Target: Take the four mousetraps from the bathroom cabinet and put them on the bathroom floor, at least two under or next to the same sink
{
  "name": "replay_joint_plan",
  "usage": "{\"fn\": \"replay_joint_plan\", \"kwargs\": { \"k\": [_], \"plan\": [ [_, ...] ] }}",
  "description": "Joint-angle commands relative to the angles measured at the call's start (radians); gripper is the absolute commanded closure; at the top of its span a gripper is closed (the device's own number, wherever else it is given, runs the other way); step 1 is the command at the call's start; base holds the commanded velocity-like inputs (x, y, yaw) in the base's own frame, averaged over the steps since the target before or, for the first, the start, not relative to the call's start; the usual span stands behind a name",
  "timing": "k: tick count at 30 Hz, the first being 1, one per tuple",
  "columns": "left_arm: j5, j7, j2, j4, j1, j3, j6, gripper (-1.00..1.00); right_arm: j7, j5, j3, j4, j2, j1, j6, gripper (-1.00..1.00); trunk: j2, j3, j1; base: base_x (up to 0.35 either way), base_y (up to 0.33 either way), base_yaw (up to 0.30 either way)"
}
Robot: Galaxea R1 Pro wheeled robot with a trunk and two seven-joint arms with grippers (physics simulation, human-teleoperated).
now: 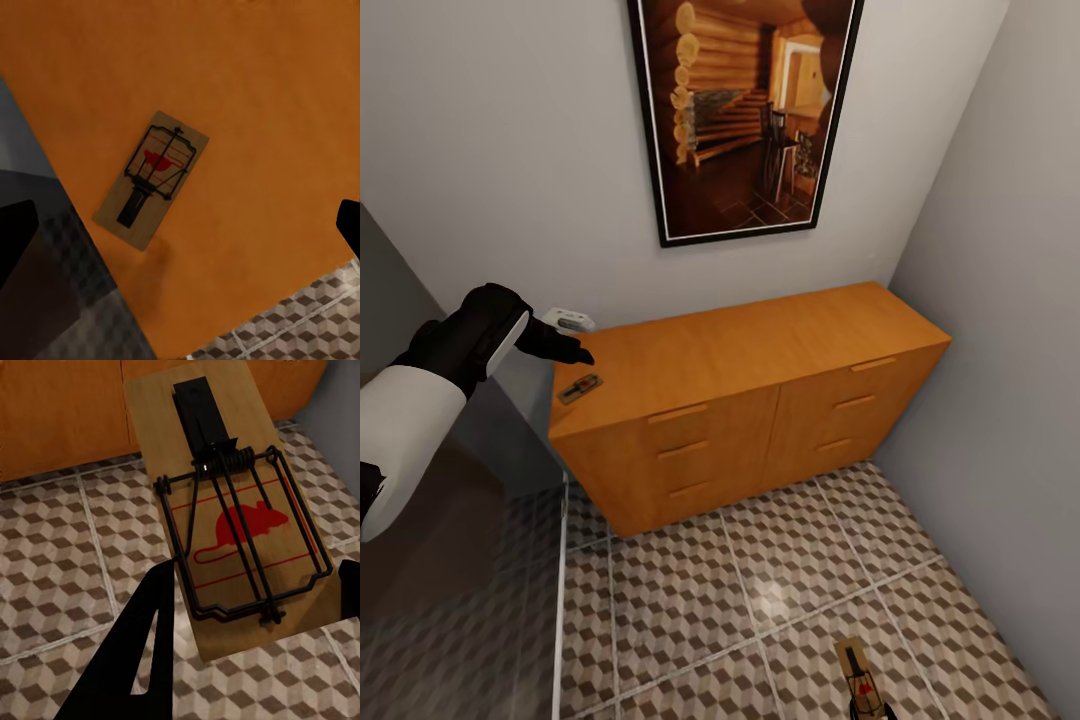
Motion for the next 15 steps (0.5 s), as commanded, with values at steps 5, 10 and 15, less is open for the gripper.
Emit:
{"fn": "replay_joint_plan", "kwargs": {
  "k": [5, 10, 15],
  "plan": [
    [0.007, 0.002, 0.002, -0.002, -0.001, -0.006, 0.004, -1.00, -0.010, 0.005, 0.006, 0.001, 0.000, -0.001, -0.002, 1.00, -0.002, -0.002, 0.001, 0.105, 0.062, 0.000],
    [0.007, 0.002, 0.002, -0.002, -0.001, -0.006, 0.004, -1.00, -0.010, 0.005, 0.006, 0.001, 0.000, -0.001, -0.002, 1.00, -0.002, -0.002, 0.001, 0.021, 0.011, 0.000],
    [0.007, 0.002, 0.002, -0.001, -0.001, -0.006, 0.004, -1.00, -0.010, 0.005, 0.006, 0.001, 0.000, -0.001, -0.002, 1.00, -0.002, -0.002, 0.001, 0.051, 0.001, 0.000]
  ]
}}
